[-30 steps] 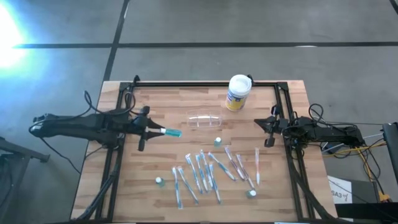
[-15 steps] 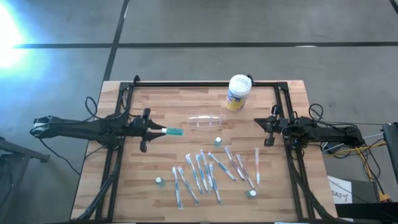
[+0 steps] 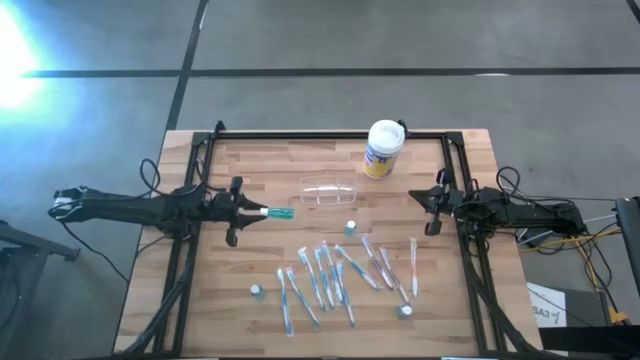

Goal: Pick & Place toothbrushing station
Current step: Put the blue mouthwash bottle into the transparent organizer

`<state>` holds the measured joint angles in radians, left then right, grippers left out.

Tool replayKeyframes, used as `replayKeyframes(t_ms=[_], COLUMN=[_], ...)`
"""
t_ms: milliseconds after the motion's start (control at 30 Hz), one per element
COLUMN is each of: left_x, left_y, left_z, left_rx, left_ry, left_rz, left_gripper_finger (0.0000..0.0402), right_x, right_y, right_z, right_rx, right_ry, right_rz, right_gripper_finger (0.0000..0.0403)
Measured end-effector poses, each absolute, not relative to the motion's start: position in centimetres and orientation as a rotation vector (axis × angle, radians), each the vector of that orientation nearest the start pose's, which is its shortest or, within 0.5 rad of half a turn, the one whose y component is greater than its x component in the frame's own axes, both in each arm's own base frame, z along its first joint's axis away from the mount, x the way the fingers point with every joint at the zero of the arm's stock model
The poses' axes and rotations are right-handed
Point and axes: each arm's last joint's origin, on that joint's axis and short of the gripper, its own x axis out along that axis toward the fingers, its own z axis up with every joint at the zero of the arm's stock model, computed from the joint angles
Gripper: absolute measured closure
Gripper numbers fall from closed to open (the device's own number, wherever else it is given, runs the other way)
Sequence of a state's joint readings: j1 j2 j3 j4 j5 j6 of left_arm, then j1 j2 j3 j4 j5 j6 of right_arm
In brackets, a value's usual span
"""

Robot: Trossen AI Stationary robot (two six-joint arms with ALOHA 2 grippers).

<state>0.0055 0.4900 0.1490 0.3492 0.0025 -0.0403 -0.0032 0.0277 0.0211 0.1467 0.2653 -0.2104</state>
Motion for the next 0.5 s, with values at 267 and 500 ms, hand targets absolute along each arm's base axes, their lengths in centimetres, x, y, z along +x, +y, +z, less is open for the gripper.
replayKeyframes(t_ms=[267,500], left_x=[13.47,13.47], left_y=[0.07,0.15], left_z=[20.33,20.35], left_rx=[-0.042,-0.059], left_ry=[-0.009,-0.012], left_rz=[0.003,0.030], left_gripper_finger=[0.0303,0.0301], right_x=[9.62,9.62], right_y=[-0.79,-0.79], right_z=[18.25,18.25], right_rx=[-0.190,-0.191], right_ry=[-0.110,-0.110], right_rz=[-0.281,-0.281], right_gripper_finger=[0.0394,0.0394])
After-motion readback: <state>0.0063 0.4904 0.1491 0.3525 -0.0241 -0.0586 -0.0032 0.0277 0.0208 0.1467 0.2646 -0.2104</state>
